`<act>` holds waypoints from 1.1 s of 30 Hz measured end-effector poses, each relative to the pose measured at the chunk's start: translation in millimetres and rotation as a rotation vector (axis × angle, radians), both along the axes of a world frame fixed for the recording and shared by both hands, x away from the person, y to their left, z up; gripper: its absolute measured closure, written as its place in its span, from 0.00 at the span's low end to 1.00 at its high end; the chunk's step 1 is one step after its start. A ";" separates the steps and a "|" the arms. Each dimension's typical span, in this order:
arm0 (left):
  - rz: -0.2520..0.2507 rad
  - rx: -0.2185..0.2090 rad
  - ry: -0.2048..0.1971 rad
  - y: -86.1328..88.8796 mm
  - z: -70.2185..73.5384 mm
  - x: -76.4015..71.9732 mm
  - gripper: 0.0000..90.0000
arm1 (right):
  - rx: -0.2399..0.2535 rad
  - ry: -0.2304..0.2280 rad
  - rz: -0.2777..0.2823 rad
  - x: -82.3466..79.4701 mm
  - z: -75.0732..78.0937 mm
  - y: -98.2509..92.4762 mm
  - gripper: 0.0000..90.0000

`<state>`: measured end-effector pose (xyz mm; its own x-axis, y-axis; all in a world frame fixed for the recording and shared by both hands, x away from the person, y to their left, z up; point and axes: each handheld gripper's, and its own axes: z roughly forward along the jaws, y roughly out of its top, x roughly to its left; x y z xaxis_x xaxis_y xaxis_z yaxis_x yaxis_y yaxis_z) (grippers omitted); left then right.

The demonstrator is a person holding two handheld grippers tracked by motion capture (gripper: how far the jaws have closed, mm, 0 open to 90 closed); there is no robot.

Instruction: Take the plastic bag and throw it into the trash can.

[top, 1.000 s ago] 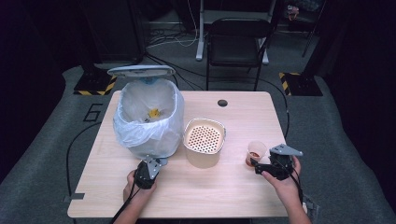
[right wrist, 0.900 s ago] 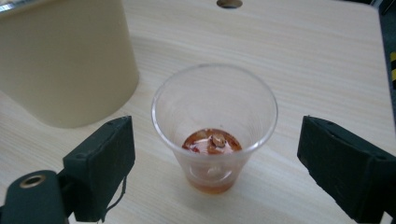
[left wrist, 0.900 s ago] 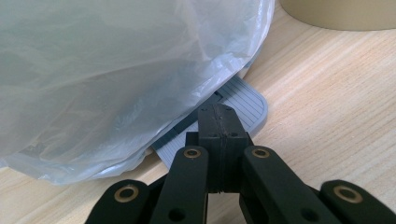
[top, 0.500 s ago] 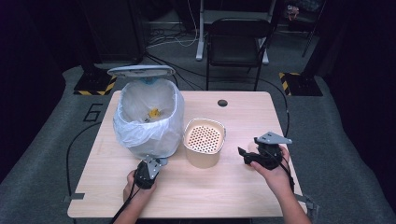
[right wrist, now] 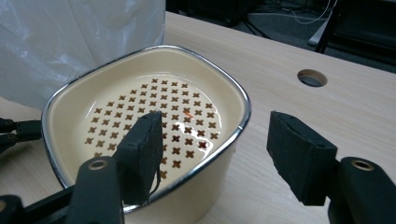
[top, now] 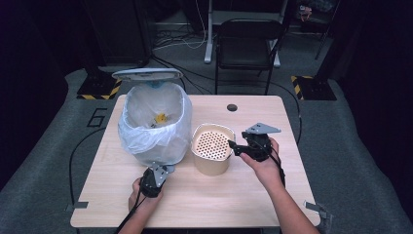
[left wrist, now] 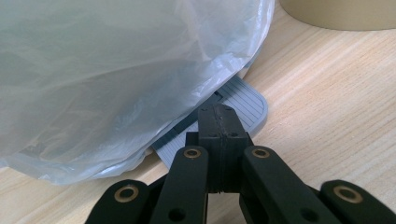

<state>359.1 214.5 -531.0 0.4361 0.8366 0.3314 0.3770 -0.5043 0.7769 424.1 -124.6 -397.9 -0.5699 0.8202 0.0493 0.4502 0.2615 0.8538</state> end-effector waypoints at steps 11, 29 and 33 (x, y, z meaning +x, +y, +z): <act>-0.001 0.002 0.000 0.2 0.2 0.0 1.00 | -0.001 0.073 -0.049 27.3 -23.8 8.3 0.57; -0.002 0.002 0.001 0.4 0.3 0.0 1.00 | -0.035 0.107 -0.004 11.9 -25.8 10.0 0.68; -0.002 0.003 -0.001 0.2 0.2 0.0 1.00 | -0.009 0.107 0.021 -5.9 -27.8 3.9 0.68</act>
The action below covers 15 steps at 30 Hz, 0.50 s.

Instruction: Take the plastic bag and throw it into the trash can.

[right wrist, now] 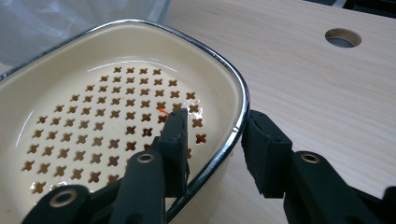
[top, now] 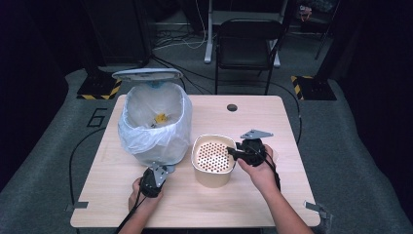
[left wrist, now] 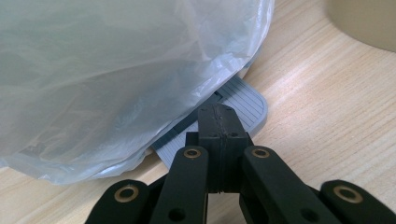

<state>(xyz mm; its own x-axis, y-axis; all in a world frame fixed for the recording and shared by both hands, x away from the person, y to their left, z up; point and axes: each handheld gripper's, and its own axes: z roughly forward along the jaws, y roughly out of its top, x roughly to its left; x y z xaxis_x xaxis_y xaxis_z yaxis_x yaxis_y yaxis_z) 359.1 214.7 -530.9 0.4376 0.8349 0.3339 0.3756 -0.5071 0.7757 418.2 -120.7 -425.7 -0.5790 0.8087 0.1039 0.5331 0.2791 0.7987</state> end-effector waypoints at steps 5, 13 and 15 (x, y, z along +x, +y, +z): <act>0.000 0.001 0.003 -0.1 0.0 -0.2 1.00 | 0.023 0.001 0.020 -21.8 -1.9 -5.9 0.67; 0.000 0.000 0.001 -0.2 -0.1 -0.1 1.00 | 0.014 0.000 0.084 -45.9 -2.6 -9.2 0.67; 0.000 0.002 0.002 -0.1 0.0 -0.1 1.00 | 0.003 -0.002 0.097 -47.7 -2.6 -10.2 0.67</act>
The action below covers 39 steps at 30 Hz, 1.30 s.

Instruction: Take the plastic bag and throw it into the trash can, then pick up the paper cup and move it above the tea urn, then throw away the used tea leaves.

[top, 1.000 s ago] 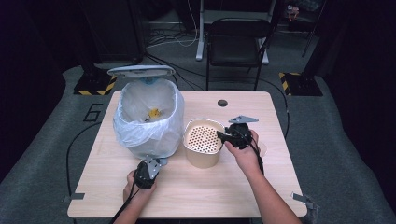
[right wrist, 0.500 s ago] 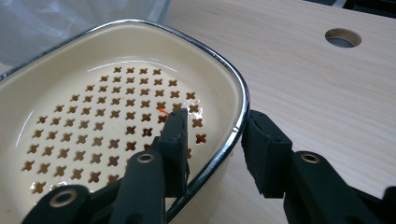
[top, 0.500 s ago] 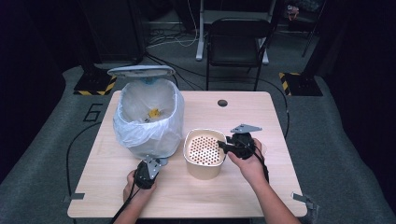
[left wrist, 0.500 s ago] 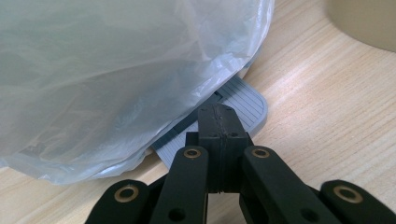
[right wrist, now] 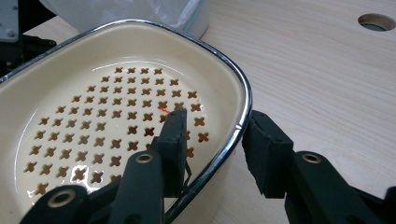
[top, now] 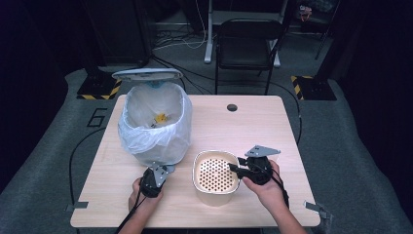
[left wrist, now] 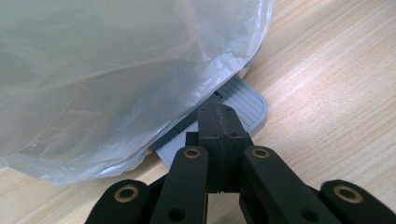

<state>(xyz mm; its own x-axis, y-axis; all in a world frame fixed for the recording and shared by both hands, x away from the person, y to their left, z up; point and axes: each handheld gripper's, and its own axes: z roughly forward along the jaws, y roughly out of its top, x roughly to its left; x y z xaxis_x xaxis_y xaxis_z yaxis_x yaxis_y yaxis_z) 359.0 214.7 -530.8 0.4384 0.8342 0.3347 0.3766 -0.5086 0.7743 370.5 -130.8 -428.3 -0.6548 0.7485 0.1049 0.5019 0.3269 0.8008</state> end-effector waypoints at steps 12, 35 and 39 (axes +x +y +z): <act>0.001 -0.006 0.003 0.0 0.0 0.0 1.00 | 0.017 -0.121 -0.092 1.6 25.2 -29.7 0.42; 0.000 -0.004 0.002 0.2 0.1 0.1 1.00 | -0.038 -0.123 -0.236 16.1 -5.8 -79.3 0.15; 0.000 -0.006 0.003 0.2 0.1 0.0 1.00 | -0.040 -0.118 -0.254 18.7 -10.4 -83.0 0.11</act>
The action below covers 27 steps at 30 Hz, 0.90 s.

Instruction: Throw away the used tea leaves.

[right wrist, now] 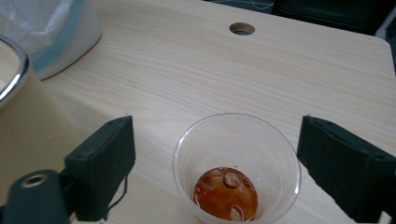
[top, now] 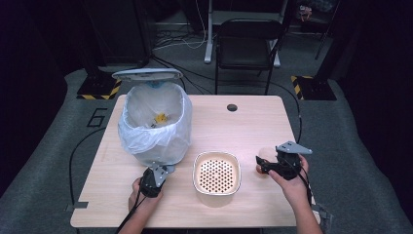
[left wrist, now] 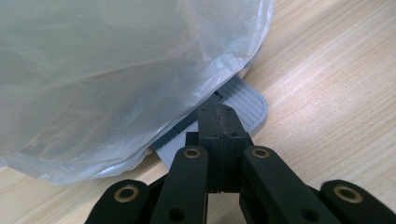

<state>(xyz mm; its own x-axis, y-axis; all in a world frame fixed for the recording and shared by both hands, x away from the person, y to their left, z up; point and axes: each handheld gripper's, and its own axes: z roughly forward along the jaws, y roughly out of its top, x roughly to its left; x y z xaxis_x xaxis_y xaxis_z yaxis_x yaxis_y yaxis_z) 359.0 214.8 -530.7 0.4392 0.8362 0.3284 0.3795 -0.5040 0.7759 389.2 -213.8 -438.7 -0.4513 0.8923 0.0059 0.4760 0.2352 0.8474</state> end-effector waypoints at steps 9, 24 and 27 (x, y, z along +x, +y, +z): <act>0.001 0.000 -0.001 -0.2 -0.1 -0.1 1.00 | -0.020 0.035 -0.016 9.0 -13.0 -3.5 0.11; 0.000 0.000 0.000 -0.1 -0.1 -0.1 1.00 | -0.047 0.096 -0.020 22.6 -41.2 -2.8 0.16; 0.001 0.000 -0.001 -0.2 -0.1 -0.1 1.00 | -0.048 0.108 -0.017 24.0 -44.0 -2.5 0.17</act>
